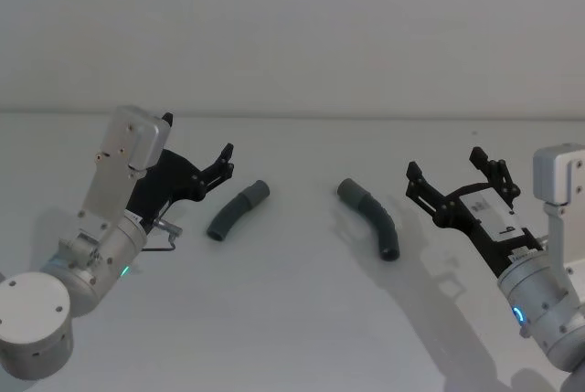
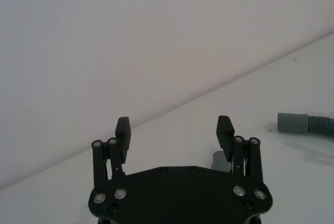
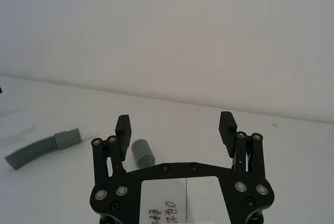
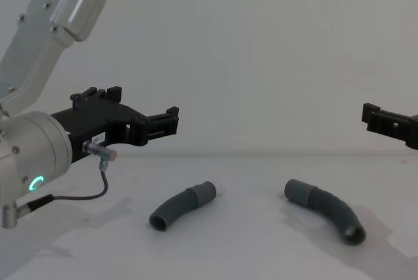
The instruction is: Use both hands to pick up one end of the pipe from the table, align the ends, and insert them.
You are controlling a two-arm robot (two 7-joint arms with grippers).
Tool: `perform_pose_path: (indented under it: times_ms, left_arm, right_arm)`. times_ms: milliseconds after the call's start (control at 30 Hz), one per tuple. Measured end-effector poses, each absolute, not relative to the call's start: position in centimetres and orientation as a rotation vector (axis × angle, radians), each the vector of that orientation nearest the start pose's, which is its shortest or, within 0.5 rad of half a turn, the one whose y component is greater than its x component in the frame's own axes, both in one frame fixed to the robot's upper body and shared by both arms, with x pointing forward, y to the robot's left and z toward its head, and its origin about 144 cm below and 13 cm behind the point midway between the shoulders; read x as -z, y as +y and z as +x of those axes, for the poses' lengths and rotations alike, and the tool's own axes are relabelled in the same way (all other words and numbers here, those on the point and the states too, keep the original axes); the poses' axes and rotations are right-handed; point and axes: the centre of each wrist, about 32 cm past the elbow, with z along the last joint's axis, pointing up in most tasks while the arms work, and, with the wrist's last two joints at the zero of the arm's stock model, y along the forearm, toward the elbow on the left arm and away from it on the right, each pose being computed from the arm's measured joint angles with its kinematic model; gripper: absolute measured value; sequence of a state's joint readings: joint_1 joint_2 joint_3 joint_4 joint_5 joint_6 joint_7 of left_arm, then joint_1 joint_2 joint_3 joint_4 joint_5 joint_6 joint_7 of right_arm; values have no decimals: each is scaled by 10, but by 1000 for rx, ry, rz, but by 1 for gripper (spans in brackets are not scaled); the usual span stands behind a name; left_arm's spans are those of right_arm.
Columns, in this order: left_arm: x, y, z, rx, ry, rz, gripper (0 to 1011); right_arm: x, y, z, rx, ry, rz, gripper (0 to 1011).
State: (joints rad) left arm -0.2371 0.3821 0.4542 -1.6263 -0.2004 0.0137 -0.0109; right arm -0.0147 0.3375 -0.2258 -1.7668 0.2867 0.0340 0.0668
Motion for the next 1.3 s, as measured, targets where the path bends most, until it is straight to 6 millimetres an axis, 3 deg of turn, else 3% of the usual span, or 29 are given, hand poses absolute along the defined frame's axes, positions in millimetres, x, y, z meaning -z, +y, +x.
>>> perform_pose_path:
  times_ms: [1300]
  left_arm:
    - [-1207, 202, 494, -1110, -264, 70, 1001]
  right_arm:
    - [-1189, -237, 443, 1230, -75, 26, 1001]
